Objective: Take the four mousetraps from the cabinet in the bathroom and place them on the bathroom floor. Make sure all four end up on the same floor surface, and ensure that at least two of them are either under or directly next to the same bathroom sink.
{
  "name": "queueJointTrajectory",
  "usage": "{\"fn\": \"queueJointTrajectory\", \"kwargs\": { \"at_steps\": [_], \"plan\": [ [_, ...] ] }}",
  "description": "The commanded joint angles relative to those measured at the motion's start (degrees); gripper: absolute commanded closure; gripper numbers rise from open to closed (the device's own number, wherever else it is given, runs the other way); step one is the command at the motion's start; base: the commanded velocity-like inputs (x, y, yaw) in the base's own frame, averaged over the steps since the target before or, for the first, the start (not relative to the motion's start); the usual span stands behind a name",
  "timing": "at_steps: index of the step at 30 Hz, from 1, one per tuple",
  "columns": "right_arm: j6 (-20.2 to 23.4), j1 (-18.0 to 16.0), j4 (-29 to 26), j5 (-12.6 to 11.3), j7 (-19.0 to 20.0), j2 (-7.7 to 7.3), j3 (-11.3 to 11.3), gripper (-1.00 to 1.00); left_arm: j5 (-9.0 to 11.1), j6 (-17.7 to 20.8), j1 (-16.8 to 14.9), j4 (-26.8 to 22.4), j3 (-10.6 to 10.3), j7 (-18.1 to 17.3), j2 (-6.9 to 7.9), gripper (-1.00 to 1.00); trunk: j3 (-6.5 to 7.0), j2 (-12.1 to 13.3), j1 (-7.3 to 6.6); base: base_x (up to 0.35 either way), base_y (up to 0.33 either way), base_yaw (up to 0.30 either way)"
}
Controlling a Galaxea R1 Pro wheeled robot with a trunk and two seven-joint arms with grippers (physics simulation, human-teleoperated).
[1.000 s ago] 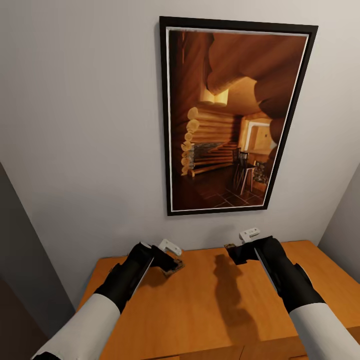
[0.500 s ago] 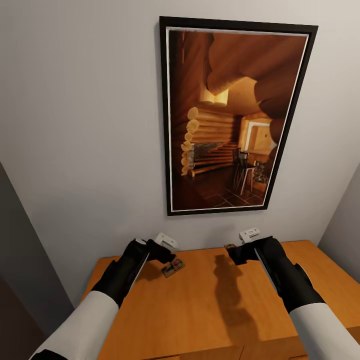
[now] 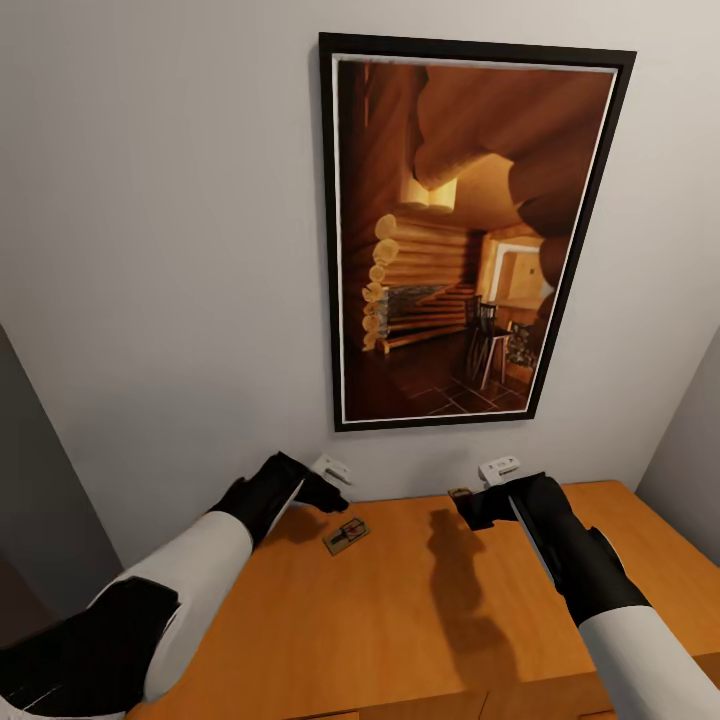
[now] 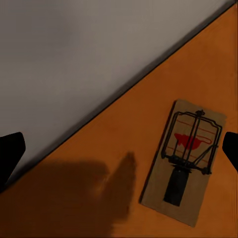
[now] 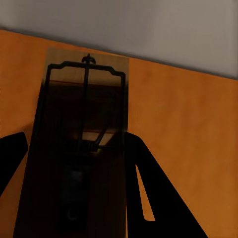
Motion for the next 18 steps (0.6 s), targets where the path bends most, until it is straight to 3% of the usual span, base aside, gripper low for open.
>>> {"fn": "queueJointTrajectory", "kwargs": {
  "at_steps": [1,7,18],
  "plan": [
    [0.18,-0.06,-0.06,0.6,0.46,-0.05,0.11,1.0,-0.63,-0.39,-0.27,0.65,-0.06,-0.45,-0.14,-1.0,-0.14,-0.14,0.04,0.0,0.0,0.0],
    [0.17,-0.06,0.01,0.6,0.46,-0.05,0.11,1.0,-0.66,-2.36,-0.99,3.69,-0.13,-0.5,-0.67,-1.0,-0.14,-0.14,0.04,0.0,0.0,0.0],
    [0.08,-0.06,0.12,0.6,0.46,-0.05,0.11,1.0,-0.61,-2.35,-1.1,4.87,-0.3,-0.58,-0.67,-1.0,-0.14,-0.14,0.04,0.0,0.0,0.0]
  ]
}}
